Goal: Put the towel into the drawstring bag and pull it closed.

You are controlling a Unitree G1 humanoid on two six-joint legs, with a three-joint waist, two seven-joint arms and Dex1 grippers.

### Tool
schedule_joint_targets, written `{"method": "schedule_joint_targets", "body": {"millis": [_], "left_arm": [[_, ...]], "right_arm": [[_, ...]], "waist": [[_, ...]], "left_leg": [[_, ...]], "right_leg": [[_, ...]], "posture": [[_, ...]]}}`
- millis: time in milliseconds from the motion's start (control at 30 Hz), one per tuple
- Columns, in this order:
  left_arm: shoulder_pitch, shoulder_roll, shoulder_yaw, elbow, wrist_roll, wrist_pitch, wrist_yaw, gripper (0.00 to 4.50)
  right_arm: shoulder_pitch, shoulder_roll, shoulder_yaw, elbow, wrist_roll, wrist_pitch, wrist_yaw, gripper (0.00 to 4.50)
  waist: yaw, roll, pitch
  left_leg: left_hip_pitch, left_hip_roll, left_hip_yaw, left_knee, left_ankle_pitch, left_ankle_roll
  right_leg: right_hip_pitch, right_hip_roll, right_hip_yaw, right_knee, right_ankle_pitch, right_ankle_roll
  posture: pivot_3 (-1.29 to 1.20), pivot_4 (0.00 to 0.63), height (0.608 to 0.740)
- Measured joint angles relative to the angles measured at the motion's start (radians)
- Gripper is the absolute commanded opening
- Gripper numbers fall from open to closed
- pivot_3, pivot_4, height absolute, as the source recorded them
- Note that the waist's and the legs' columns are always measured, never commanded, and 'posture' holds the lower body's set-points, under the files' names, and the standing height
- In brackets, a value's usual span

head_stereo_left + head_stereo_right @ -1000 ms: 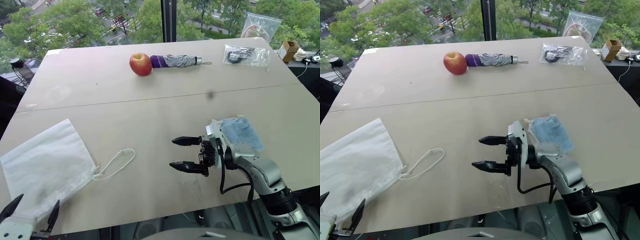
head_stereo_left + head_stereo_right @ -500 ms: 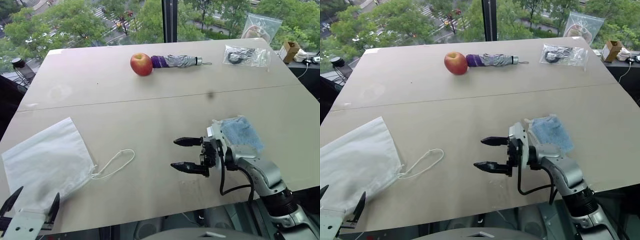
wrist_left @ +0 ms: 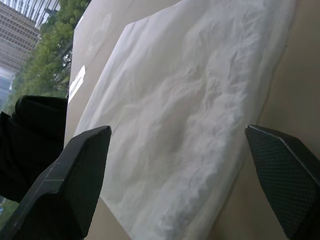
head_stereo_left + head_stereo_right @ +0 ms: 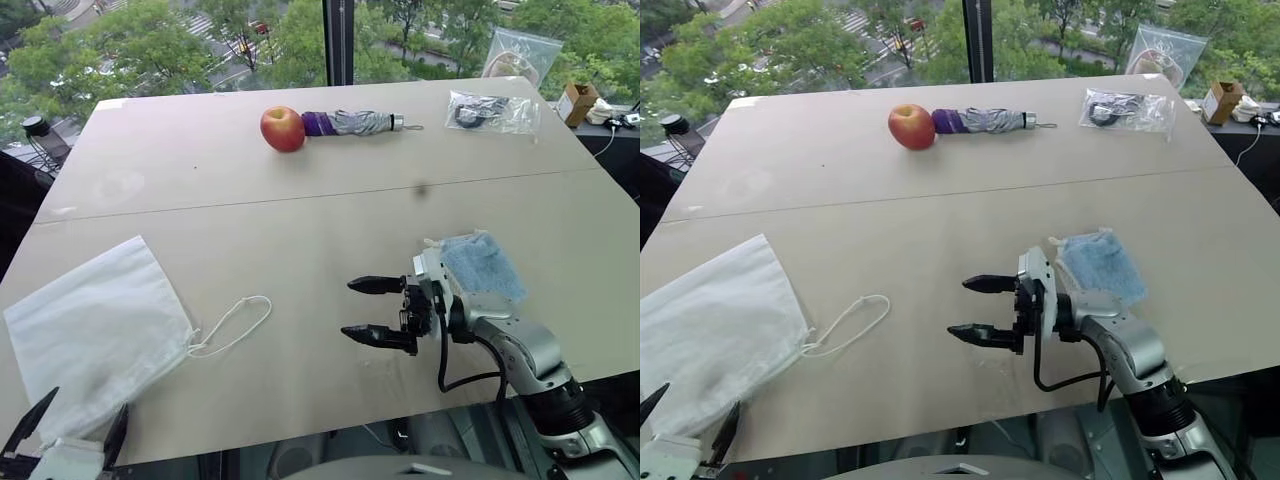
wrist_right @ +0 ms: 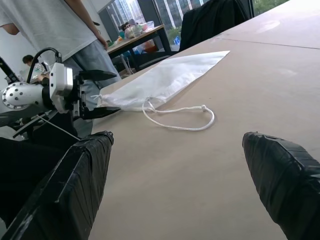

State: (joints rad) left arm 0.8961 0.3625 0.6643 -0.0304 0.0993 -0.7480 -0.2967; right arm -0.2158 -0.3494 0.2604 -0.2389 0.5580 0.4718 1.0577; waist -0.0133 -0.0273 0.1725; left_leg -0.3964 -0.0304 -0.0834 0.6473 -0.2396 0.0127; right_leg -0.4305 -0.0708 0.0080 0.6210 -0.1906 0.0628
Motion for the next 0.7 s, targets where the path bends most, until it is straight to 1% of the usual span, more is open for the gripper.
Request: {"method": "schedule_joint_targets", "body": {"millis": [267, 400, 700], "left_arm": [[0.003, -0.002, 0.000, 0.027, 0.023, -0.002, 0.039, 4.41], [-0.007, 0.017, -0.003, 0.045, 0.025, -0.002, 0.044, 4.41], [-0.037, 0.028, -0.003, 0.064, -0.024, 0.047, 0.055, 4.41]], "right_arm": [[0.000, 0.004, 0.001, -0.002, 0.000, 0.006, -0.010, 4.41], [-0.001, 0.007, 0.004, -0.002, 0.000, 0.006, -0.018, 4.41], [-0.001, 0.017, 0.004, -0.008, 0.000, -0.004, -0.028, 4.41]], "waist": [[-0.001, 0.000, 0.000], [0.000, 0.001, 0.000], [-0.001, 0.001, 0.000]], "left_leg": [[0.000, 0.000, 0.001, 0.000, 0.000, 0.000], [0.000, 0.000, 0.000, 0.000, 0.000, 0.000], [0.001, 0.004, 0.001, 0.001, 0.000, 0.000]], "right_leg": [[0.000, 0.000, 0.000, 0.000, 0.000, 0.000], [0.000, 0.000, -0.001, 0.001, 0.000, 0.000], [0.000, 0.000, -0.006, 0.003, 0.000, 0.000]], "posture": [[0.00, 0.150, 0.740], [0.00, 0.150, 0.740], [0.00, 0.150, 0.740]]}}
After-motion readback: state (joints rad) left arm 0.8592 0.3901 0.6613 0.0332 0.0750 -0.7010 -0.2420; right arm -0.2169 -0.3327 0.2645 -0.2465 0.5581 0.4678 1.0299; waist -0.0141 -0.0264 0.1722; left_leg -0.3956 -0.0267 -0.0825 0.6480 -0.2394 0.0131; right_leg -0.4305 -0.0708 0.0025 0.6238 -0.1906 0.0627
